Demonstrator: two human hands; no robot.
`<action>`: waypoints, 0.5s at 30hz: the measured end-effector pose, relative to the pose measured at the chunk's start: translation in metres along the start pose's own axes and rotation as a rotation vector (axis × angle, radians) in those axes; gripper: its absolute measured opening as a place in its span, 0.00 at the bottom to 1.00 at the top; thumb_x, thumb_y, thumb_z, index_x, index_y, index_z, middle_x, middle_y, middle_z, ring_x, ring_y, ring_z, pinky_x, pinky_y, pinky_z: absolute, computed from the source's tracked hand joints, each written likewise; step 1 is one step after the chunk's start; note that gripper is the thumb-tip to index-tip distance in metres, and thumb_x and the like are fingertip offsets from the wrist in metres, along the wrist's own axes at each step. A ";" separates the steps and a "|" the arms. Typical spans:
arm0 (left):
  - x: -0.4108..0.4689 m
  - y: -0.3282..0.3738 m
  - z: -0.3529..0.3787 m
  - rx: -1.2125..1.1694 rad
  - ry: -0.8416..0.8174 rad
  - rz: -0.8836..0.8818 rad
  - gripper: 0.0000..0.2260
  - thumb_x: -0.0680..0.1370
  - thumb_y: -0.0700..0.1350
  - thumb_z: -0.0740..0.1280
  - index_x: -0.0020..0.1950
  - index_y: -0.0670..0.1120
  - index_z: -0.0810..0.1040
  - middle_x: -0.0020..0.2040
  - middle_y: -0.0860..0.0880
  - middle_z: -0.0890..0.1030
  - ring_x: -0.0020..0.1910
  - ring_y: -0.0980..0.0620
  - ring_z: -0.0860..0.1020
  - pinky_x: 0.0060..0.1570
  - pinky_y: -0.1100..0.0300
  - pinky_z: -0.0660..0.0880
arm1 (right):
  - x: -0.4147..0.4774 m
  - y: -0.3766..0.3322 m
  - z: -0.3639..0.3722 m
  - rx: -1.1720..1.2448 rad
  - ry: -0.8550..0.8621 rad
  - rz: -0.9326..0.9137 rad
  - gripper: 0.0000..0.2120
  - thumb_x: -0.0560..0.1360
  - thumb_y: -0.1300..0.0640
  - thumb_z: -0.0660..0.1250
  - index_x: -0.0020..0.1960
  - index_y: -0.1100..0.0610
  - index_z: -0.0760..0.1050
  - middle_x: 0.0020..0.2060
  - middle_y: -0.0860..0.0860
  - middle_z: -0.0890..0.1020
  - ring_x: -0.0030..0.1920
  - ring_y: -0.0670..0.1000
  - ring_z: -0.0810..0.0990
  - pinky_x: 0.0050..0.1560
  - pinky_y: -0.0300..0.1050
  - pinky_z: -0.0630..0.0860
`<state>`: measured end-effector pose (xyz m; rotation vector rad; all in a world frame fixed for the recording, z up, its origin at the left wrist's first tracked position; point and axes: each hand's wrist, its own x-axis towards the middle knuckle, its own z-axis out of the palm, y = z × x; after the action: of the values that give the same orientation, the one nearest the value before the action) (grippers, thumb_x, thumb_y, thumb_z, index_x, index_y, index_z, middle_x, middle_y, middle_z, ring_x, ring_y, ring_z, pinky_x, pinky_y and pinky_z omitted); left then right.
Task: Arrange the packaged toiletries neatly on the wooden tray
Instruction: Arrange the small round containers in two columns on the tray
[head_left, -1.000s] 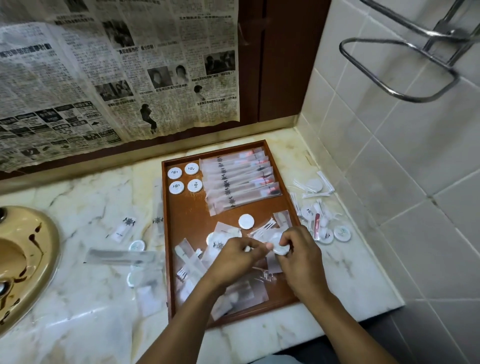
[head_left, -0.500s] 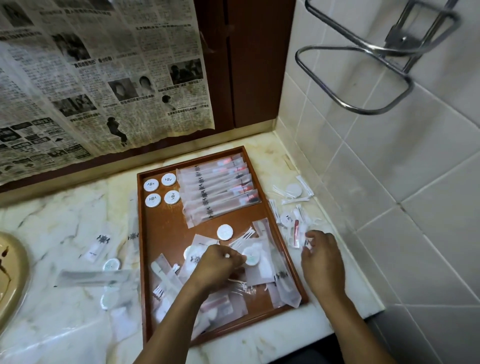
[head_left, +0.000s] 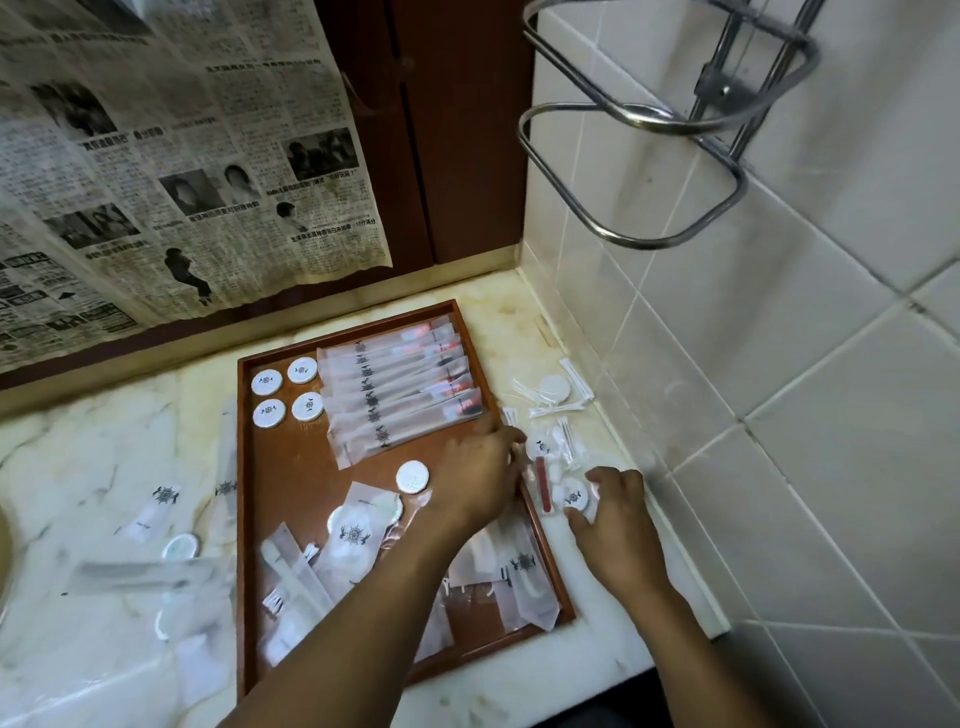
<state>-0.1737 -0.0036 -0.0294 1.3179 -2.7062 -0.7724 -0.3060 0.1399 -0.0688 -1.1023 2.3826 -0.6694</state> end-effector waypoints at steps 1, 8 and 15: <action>0.011 0.005 0.003 0.024 -0.028 0.013 0.15 0.79 0.49 0.68 0.65 0.50 0.79 0.62 0.47 0.76 0.56 0.41 0.80 0.54 0.48 0.76 | 0.001 -0.001 -0.001 0.007 -0.003 0.023 0.18 0.74 0.61 0.72 0.62 0.56 0.73 0.57 0.53 0.70 0.49 0.59 0.79 0.46 0.54 0.78; 0.043 0.013 0.013 0.129 -0.168 -0.002 0.20 0.77 0.50 0.71 0.69 0.48 0.76 0.63 0.44 0.72 0.56 0.37 0.79 0.57 0.45 0.77 | 0.004 -0.005 0.000 -0.130 -0.047 0.028 0.20 0.77 0.54 0.69 0.68 0.53 0.71 0.58 0.53 0.67 0.50 0.58 0.80 0.45 0.51 0.78; 0.047 0.014 0.014 -0.061 -0.169 -0.129 0.13 0.75 0.52 0.74 0.56 0.52 0.76 0.56 0.48 0.80 0.55 0.45 0.79 0.56 0.49 0.76 | 0.003 -0.008 0.001 -0.063 -0.010 0.047 0.14 0.76 0.56 0.71 0.60 0.53 0.73 0.56 0.52 0.69 0.45 0.58 0.81 0.41 0.50 0.77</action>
<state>-0.2174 -0.0254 -0.0443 1.4894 -2.7183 -1.0140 -0.3025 0.1332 -0.0655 -1.0690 2.4281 -0.5744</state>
